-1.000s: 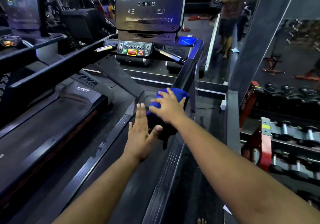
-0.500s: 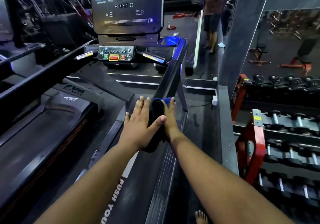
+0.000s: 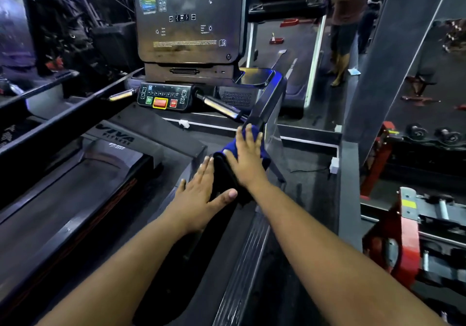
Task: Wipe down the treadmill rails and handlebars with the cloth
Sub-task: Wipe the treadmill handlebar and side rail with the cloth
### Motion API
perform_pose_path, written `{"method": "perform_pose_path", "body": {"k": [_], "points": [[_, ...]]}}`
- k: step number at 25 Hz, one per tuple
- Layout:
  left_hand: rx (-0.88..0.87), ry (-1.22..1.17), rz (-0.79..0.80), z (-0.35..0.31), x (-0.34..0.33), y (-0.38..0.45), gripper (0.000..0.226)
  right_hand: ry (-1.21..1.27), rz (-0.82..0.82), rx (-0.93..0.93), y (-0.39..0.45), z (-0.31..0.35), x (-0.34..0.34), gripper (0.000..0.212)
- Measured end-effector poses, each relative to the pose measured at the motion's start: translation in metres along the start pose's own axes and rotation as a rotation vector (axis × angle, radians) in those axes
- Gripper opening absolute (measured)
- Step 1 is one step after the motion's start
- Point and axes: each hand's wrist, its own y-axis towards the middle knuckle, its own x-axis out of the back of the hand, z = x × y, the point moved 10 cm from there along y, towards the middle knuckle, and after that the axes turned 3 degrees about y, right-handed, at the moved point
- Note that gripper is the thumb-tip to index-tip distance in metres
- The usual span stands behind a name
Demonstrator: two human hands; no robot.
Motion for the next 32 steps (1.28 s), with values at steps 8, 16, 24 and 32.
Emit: {"method": "perform_pose_path", "body": {"k": [8,16,24,32], "points": [[0.047,0.05,0.044,-0.017,0.0,0.073,0.115,-0.477,0.133,0.087,0.114,-0.019,0.041,0.073],[-0.029,0.145,0.049,-0.025,-0.003,0.117,0.121,-0.181,0.093,-0.065,0.088,-0.05,0.041,0.074],[0.057,0.074,0.009,-0.023,0.004,0.149,0.114,-0.635,0.337,0.282,0.166,-0.025,0.03,0.074],[0.195,0.071,0.012,-0.024,0.003,0.179,0.115,-0.566,0.232,0.139,0.216,-0.067,0.056,0.078]]}}
